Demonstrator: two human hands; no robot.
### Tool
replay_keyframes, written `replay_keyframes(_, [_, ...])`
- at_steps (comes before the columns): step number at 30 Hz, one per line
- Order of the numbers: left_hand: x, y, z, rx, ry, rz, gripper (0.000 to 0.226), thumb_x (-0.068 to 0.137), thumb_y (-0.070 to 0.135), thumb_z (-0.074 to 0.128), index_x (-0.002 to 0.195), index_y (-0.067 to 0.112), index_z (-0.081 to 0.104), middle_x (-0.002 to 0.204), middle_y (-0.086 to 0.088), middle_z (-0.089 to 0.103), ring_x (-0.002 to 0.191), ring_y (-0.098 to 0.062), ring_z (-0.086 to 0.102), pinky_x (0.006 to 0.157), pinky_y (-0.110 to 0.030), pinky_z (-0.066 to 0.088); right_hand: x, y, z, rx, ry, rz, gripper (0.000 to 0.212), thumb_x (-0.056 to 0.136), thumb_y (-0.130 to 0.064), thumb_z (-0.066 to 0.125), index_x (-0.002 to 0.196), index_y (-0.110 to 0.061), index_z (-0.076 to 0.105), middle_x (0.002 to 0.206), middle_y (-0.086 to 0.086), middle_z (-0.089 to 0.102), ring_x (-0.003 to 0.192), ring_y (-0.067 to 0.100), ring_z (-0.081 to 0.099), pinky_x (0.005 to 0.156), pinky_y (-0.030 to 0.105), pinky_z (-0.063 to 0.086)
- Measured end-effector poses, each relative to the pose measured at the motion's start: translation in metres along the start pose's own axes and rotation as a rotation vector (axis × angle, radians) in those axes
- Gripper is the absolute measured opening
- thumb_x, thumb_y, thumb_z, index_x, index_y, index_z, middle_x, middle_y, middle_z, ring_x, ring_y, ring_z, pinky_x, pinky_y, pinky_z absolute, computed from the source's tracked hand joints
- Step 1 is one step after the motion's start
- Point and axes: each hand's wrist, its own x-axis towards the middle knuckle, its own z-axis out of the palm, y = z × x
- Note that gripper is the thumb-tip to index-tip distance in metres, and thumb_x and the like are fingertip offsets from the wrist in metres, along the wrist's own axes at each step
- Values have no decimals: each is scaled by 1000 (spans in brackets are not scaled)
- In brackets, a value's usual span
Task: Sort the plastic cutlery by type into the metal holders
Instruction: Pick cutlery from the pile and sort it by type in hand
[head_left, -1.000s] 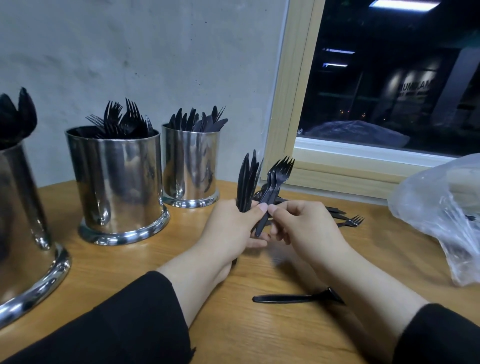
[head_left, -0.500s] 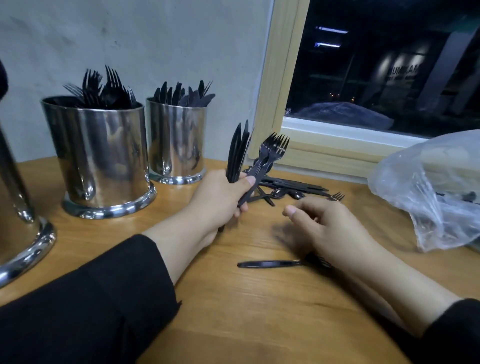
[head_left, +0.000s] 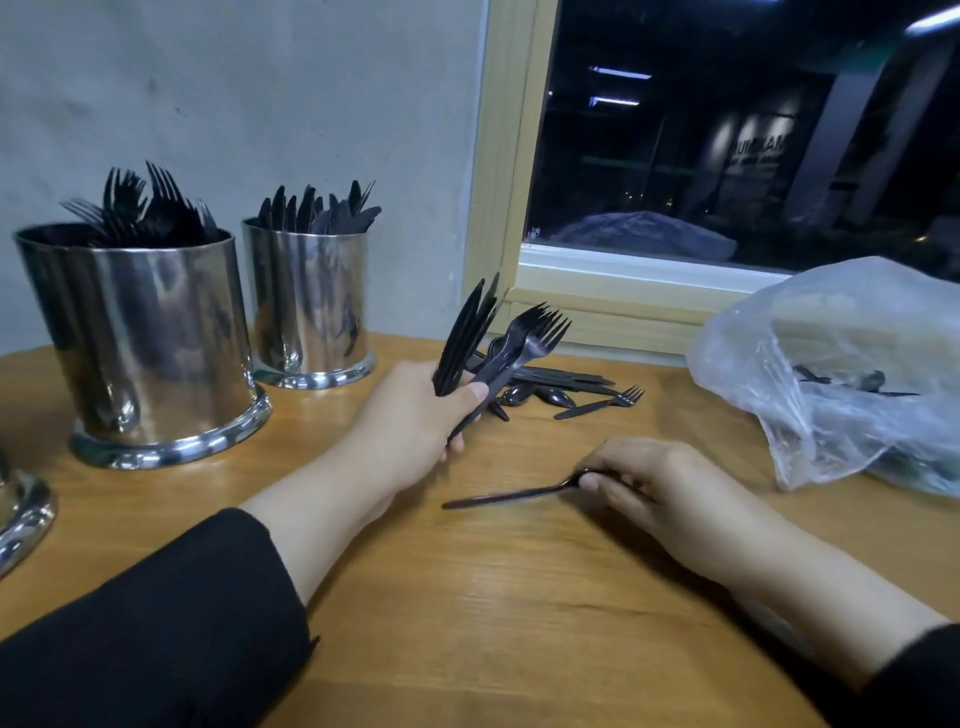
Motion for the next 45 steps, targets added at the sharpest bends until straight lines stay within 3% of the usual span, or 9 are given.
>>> replay_keyframes(8, [-3,1,8,213,-117,76,14,101,33,60,97,25,71,50,7,57,40,-2,46,50,-23,39,4,-10,-13,151,393,181,14,94,-33,65,80,-33,63,75,-14,66,71,11,60,64,19,43])
replay_keyframes(15, [-9,3,14,223,-145,131,17,101,29,62,87,29,71,58,18,62,52,-1,51,51,-14,33,12,-13,-12,635,485,323,18,95,-19,67,84,-5,63,72,6,73,62,11,60,66,22,48])
replay_keyframes(19, [-9,3,14,232,-125,135,17,101,33,62,94,22,74,85,-6,73,78,-25,60,67,-27,40,12,-16,-12,751,486,353,22,94,-17,68,87,2,60,73,12,74,62,15,60,65,23,49])
replay_keyframes(23, [-11,5,16,57,-172,61,13,101,24,62,92,19,71,70,-6,73,59,-19,66,63,-29,53,12,-19,-12,888,524,399,19,93,-14,68,88,2,61,75,17,73,66,19,65,64,22,53])
replay_keyframes(26, [-16,9,20,-29,-261,16,12,101,24,62,94,17,68,62,-14,71,50,-21,58,56,-30,48,13,-24,-11,964,577,417,19,91,-11,71,85,-3,55,76,21,73,64,19,67,61,22,52])
replay_keyframes(35, [-25,13,25,-126,-385,4,30,100,31,61,84,7,69,55,-8,52,51,-15,44,51,-18,38,15,-24,-11,906,666,393,25,87,-12,76,82,-7,51,63,9,67,56,15,61,58,20,49])
replay_keyframes(39, [-25,15,23,-117,-404,1,31,101,31,61,82,7,68,55,-8,48,54,-15,44,51,-19,36,15,-21,-11,807,688,394,30,84,-14,79,100,-13,54,67,-4,57,57,16,55,55,17,46])
replay_keyframes(42, [-25,15,22,-101,-413,-8,30,100,32,62,82,8,69,55,-8,48,55,-16,44,51,-20,36,14,-20,-13,759,607,366,33,87,-18,77,117,-21,63,77,1,63,57,15,57,60,18,48])
replay_keyframes(45, [-27,16,21,-120,-446,-53,29,99,33,63,84,9,68,53,-1,51,53,-14,44,51,-20,35,12,-23,-15,765,508,297,15,93,-17,70,108,-18,71,63,2,62,56,15,54,61,20,46])
